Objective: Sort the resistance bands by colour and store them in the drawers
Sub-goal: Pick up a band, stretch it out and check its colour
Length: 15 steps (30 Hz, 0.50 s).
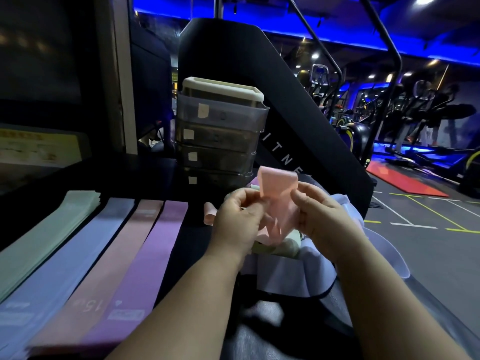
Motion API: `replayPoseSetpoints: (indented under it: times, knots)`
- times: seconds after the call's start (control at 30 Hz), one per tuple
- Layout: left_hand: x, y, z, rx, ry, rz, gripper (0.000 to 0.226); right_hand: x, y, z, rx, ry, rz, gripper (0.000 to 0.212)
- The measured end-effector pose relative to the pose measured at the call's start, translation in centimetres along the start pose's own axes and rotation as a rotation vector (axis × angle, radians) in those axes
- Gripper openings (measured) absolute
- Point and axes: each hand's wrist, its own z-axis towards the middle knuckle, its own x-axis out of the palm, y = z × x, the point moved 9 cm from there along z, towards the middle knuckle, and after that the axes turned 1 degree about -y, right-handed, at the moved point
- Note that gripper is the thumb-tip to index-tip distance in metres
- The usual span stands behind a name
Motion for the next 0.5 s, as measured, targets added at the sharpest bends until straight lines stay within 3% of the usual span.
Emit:
replayPoseSetpoints:
  times: [0.23,0.33,0.43,0.5]
  knots:
    - [-0.5,0.3,0.4,-0.006,-0.019,0.075,0.019,-1.3,0.9,-0.1,-0.072,-0.079,-0.09,0.013]
    - [-1.1,-0.2,0.3,-0.009,-0.057,0.058,0.022,-2.5,1.8,-0.1,-0.125,-0.14,-0.027,0.025]
    - [-1.8,-1.3,0.3,0.034,-0.097,-0.005,0.006,-3.6,2.6,-0.2,-0.155,-0.163,0.023,0.043]
    - [-2.2,-2.2,0.2,0.056,-0.115,-0.059,0.019,-4.4,3.0,-0.2,-0.164,-0.191,0.057,0.041]
